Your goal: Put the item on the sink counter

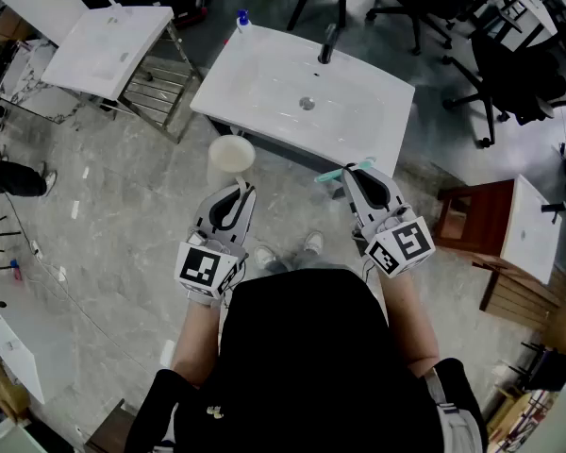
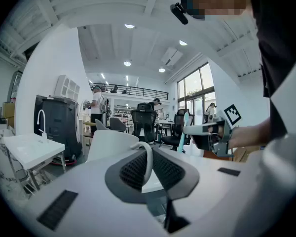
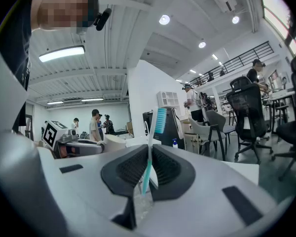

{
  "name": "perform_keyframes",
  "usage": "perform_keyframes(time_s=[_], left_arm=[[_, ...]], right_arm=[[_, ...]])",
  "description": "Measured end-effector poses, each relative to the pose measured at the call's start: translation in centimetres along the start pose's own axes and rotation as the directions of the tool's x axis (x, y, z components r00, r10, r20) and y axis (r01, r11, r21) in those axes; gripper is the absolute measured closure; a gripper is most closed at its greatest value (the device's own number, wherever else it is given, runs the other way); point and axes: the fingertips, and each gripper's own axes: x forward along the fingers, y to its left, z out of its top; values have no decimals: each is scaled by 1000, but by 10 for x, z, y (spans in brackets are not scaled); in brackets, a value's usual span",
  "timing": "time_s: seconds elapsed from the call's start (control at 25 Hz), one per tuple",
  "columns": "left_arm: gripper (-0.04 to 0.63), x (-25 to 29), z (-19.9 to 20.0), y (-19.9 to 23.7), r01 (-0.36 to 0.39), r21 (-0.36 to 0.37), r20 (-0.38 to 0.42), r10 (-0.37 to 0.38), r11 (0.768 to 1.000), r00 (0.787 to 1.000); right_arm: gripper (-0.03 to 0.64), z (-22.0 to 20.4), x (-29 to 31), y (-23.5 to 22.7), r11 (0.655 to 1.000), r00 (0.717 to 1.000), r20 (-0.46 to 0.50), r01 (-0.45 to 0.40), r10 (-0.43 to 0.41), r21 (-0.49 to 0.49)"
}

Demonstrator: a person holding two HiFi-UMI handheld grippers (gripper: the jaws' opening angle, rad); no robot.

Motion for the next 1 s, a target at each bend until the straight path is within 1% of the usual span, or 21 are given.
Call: perform_keyframes(time_s=[0.28,0.52,0.68,0.8,1.0], left_arm=[[549,19,3,-17,-7,10,-10,7,1000,1000],[550,35,5,-25,-28,9,-18,28,1000,999],[549,51,4,-30,-57,-8,-16,56,998,998],[549,61,4,-34,-82,-7,-23,82,997,996],[549,78,7,-34,-126,-42,-18,125,991,992]], right_arm=[[569,0,-5,-22,1000,1000,0,-18,18,14],[569,3,-6,-39,999,998,24,-50,49,22],[569,6,-12,-58,997,996,46,-71,70,21],[569,5,-19,-75,996,995,58,-80,78,31],[569,1,-27,-104,995,995,73,-80,75,64]])
